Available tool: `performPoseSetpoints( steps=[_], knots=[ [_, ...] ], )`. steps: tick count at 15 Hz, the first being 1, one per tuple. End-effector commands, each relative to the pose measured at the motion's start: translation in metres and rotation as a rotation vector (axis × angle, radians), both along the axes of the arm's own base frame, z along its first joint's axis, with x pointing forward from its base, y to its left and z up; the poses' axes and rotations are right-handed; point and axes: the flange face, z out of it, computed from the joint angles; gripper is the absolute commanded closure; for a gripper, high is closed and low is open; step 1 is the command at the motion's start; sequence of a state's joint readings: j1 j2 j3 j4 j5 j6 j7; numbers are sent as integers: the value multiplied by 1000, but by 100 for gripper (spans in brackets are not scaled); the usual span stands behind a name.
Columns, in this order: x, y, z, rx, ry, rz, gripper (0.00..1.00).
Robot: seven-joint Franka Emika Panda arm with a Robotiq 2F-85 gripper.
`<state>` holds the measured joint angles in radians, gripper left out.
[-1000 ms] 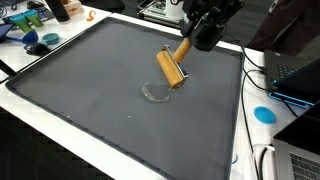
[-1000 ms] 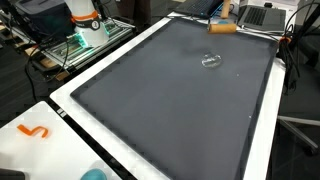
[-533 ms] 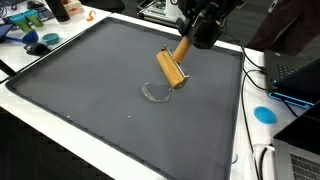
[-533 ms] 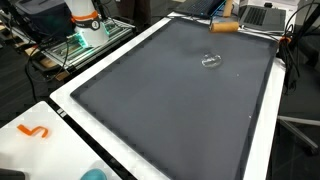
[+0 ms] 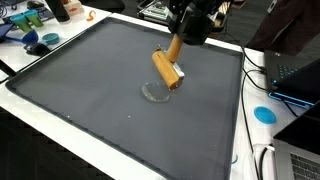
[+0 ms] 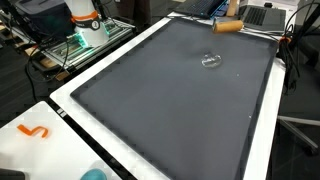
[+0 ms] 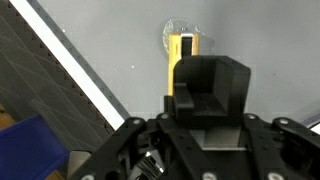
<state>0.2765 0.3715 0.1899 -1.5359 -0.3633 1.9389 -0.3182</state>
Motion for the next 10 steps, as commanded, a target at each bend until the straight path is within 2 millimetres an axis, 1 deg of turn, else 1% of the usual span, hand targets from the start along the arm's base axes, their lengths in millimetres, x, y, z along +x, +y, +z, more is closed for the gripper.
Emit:
performPoseSetpoints(
  steps=[1,4,6,10],
  knots=[
    [9,-18,13,65,12,12,77],
    [18,-39,18,113,28,4,77],
    [24,-56,22,153,41,-4,77],
    [37,-96,29,233,64,-7,77]
  ],
)
